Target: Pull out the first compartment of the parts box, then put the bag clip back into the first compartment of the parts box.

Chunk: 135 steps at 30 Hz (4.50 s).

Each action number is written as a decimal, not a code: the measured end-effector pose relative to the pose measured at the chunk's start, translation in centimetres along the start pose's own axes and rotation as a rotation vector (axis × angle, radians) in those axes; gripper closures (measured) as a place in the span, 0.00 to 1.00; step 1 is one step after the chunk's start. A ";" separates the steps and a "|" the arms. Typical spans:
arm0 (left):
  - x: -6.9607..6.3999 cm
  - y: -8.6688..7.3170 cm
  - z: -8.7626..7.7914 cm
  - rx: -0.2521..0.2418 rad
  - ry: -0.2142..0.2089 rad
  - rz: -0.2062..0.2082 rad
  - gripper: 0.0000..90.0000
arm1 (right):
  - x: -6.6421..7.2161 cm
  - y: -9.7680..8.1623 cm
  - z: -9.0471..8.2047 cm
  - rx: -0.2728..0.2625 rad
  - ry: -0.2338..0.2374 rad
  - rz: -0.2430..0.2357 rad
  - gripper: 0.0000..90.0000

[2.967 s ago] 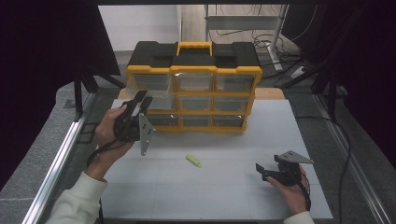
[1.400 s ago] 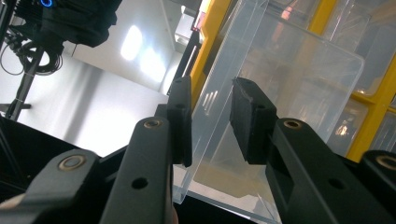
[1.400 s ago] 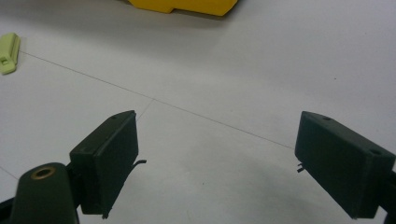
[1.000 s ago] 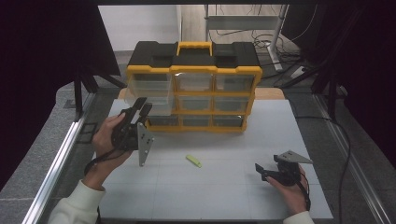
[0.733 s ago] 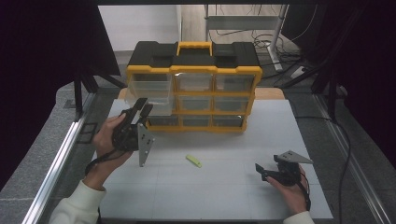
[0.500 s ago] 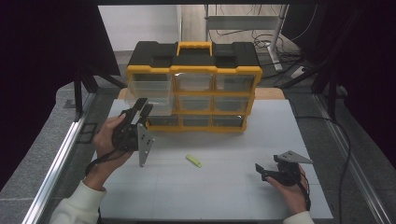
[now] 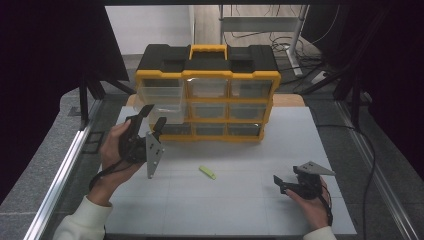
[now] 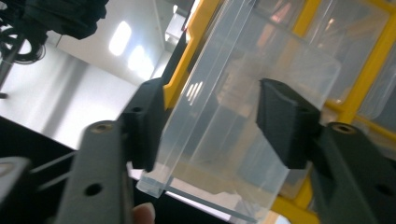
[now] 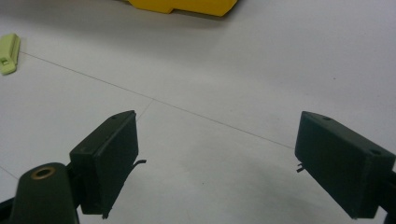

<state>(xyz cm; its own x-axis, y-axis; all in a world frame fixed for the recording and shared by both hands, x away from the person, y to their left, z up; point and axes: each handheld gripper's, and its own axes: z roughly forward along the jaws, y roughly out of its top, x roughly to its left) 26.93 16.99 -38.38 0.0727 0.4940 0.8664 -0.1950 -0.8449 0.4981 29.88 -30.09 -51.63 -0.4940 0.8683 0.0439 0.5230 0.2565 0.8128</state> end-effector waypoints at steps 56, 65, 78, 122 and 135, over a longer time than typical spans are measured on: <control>-2.9 -1.0 -2.6 0.055 -0.637 -0.526 0.11 | 0.1 0.0 0.0 0.002 -0.013 0.020 0.15; -2.9 -1.7 -2.2 0.091 -0.708 -0.637 0.13 | 0.1 0.0 0.2 0.010 -0.015 0.016 0.15; -3.9 -3.0 -1.5 0.139 -0.789 -0.713 0.12 | 0.1 -0.1 0.2 0.011 -0.005 0.012 0.15; -7.1 -1.6 1.4 0.150 -0.927 -0.694 0.13 | 0.1 0.1 0.2 0.006 0.010 -0.002 0.15; -7.2 -0.9 2.3 0.120 -0.971 -0.656 0.15 | 0.1 0.0 0.2 0.011 0.004 -0.009 0.15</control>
<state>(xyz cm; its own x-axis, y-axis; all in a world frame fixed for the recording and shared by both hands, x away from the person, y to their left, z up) 28.83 13.71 -44.94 0.8493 0.5217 0.0809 0.2464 -0.5271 0.8133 29.95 -29.91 -51.73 -0.5013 0.8644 0.0391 0.5263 0.2687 0.8068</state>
